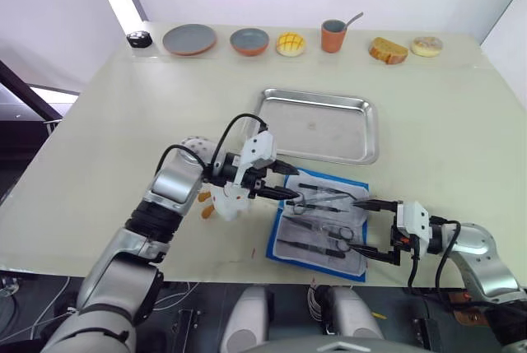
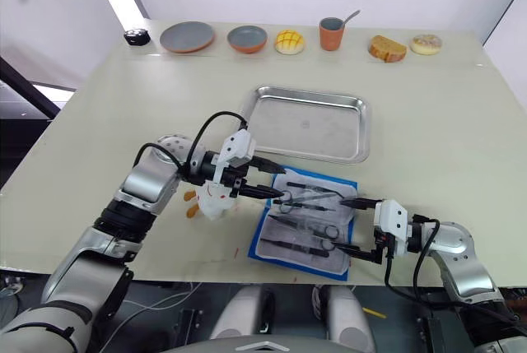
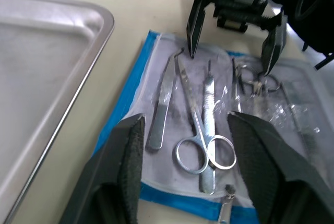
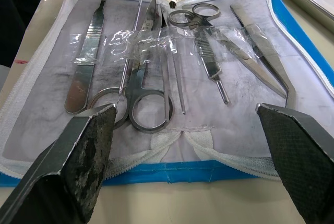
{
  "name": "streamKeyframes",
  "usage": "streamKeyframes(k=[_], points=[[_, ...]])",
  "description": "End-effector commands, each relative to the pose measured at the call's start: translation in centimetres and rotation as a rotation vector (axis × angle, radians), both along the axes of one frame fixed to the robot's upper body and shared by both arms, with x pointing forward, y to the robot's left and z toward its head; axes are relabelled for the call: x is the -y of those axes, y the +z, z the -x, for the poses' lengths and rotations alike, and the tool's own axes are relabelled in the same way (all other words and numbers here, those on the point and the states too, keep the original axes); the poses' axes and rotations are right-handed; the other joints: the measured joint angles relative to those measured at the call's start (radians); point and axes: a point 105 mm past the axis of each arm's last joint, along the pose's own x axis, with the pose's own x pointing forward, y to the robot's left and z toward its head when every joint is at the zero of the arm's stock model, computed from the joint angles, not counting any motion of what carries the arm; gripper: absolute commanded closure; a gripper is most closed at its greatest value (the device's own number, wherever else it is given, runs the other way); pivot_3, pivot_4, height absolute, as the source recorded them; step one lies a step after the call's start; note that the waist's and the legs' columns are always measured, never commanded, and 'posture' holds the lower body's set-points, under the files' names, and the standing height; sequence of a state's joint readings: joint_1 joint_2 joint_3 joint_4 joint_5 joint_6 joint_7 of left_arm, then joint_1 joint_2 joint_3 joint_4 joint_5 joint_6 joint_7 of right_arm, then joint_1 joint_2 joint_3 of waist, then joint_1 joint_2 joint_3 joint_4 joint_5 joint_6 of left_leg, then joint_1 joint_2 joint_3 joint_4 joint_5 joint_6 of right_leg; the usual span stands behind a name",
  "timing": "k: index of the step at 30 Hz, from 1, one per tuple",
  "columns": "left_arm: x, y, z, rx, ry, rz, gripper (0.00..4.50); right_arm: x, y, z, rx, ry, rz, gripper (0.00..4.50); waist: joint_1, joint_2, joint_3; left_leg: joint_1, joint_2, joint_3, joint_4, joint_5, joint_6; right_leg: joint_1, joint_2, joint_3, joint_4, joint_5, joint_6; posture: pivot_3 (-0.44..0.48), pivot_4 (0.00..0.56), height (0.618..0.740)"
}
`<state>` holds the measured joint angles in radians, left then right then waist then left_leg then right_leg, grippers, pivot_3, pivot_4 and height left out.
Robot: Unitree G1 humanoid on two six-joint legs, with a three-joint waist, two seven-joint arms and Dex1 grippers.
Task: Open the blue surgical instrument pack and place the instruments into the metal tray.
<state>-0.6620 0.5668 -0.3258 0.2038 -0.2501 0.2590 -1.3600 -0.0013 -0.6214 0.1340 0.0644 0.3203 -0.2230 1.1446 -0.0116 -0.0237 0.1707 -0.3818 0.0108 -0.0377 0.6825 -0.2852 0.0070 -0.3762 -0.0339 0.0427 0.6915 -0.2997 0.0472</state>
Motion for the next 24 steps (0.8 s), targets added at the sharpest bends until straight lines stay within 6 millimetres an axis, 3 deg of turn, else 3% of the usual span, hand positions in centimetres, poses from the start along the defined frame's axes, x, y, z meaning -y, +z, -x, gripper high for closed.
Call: streamKeyframes(k=[1,12,14,24], points=[[1.2,0.5,-0.6,0.066,-0.051,-0.013,1.65,1.2,-2.7,0.8,-0.099,-0.044,0.097,0.0,0.001,0.0,0.0,0.0,0.0,0.0,0.0,0.0,0.0,0.0,0.0,0.0,0.0,0.0,0.0,0.0,0.15,0.74],[3.0,-0.2,-1.7,0.086,-0.077,-0.036,1.65,1.0,-2.7,0.7,-0.096,-0.058,0.091,0.0,-0.002,0.0,0.0,0.0,0.0,0.0,0.0,0.0,0.0,0.0,0.0,0.0,0.0,0.0,0.0,0.0,0.15,0.74],[3.2,-0.2,-1.6,0.088,-0.078,-0.033,2.19,1.0,-2.8,0.7,-0.097,-0.062,0.089,0.0,-0.002,0.0,0.0,0.0,0.0,0.0,0.0,0.0,0.0,0.0,0.0,0.0,0.0,0.0,0.0,0.0,0.15,0.74],[3.4,-0.4,-1.4,0.099,-0.078,-0.031,2.19,1.1,-2.9,0.7,-0.099,-0.076,0.088,0.0,-0.002,0.0,0.0,0.0,0.0,0.0,0.0,0.0,0.0,0.0,0.0,0.0,0.0,0.0,0.0,0.0,0.15,0.74]])
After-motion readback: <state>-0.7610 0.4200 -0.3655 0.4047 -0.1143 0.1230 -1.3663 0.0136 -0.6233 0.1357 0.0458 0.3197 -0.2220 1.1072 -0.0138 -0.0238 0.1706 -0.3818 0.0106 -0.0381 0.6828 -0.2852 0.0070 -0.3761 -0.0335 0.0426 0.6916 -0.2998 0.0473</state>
